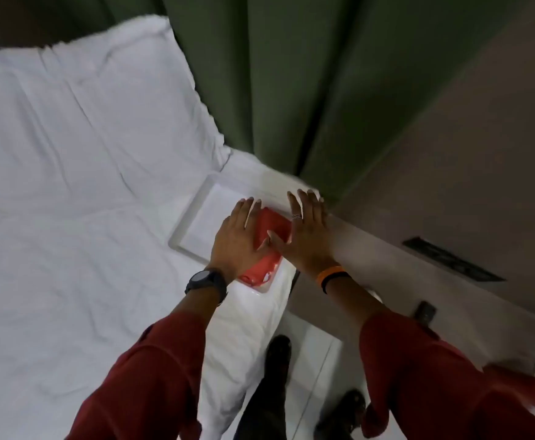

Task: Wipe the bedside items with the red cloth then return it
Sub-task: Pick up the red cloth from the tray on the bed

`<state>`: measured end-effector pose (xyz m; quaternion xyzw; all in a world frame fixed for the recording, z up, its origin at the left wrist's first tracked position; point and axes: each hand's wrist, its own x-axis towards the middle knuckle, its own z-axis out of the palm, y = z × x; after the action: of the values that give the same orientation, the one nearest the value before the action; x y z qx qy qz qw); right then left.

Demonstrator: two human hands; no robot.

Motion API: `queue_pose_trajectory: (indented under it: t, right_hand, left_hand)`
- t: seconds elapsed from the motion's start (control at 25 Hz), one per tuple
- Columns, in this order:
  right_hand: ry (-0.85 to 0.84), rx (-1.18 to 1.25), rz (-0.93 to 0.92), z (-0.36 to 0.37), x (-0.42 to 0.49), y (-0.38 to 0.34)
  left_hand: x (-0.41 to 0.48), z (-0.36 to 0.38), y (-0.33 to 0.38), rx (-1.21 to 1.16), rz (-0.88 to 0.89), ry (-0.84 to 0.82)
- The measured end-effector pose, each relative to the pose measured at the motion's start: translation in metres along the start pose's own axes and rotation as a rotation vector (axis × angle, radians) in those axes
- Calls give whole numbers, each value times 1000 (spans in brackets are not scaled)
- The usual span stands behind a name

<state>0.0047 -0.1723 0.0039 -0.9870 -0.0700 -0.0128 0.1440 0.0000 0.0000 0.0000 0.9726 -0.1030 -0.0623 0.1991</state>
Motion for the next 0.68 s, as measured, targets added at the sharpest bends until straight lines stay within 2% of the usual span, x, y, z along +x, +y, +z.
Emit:
queue_pose_trajectory:
  t: [0.08,0.24,0.4,0.52,0.6,0.68]
  right_hand:
    - [-87,35,-17,37,5,0]
    - [-286,85,-56,94,13,5]
    - [-288,115,-46,108,17,9]
    - [-166,455,107,91,6,1]
    - [-40,808,295,69,-10,1]
    - [84,1222,436,41,-32,5]
  left_hand:
    - [5,31,-17,-74,-82,-26]
    - [15,71,-40,-328,-329,-204]
    - [28,72,-38,-479,-181,-286]
    - [28,58,-12,-602,-236,-237]
    - [28,49,17,-700,-216,-138]
    - [24,41,57,-831,-121,-55]
